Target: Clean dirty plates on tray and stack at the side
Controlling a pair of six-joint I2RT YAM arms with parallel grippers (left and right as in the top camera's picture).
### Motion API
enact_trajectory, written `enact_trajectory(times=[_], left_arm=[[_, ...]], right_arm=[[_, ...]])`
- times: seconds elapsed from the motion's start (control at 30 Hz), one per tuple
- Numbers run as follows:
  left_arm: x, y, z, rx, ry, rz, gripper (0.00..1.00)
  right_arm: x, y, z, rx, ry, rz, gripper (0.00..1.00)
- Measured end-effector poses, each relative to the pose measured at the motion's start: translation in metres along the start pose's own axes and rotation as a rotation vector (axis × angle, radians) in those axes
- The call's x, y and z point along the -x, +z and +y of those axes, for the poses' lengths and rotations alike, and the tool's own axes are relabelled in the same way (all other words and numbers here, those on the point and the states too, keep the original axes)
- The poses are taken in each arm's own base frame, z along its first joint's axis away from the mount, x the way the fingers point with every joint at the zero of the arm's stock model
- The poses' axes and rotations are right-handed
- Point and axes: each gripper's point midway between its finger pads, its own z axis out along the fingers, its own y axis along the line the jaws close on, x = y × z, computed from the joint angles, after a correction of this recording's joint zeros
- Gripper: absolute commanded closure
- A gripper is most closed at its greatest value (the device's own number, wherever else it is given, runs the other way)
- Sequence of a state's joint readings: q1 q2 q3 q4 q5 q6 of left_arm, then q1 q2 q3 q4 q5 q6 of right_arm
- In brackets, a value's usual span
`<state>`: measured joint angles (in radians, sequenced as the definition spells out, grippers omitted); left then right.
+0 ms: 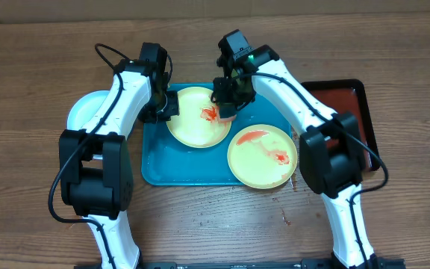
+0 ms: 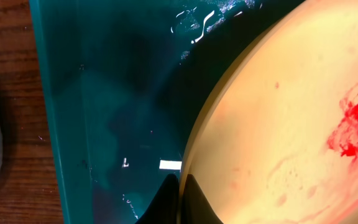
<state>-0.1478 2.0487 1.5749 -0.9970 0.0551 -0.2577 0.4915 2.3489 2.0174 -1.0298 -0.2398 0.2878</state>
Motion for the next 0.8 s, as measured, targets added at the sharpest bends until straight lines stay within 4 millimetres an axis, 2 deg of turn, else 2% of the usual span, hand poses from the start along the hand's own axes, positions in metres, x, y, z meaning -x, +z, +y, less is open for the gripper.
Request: enact_trajectory(times=[0.1, 0.27, 0.47, 0.67, 0.8], left_arm=[[0.000, 0.000, 0.000, 0.000, 0.000, 0.000, 0.96], [0.000, 0.000, 0.000, 0.001, 0.000, 0.001, 0.96], [0.000, 0.000, 0.000, 0.001, 0.000, 0.001, 0.96], [0.000, 0.000, 0.003, 0.015, -0.002, -0.002, 0.96], [0.001, 0.000, 0.010, 0.033, -0.011, -0.003, 0.96]], right_arm=[[0.000, 0.008, -0.002, 0.000, 0.001, 0.004, 0.96], [0.002, 0.009, 0.000, 0.008, 0.000, 0.000, 0.96], [-0.003, 0.027, -0.001, 0.013, -0.002, 0.028, 0.96], [-0.006, 0.033, 0.008, 0.060, -0.007, 0.042, 0.96], [-0.003, 0.036, 0.022, 0.144, -0.016, 0.043, 0.96]])
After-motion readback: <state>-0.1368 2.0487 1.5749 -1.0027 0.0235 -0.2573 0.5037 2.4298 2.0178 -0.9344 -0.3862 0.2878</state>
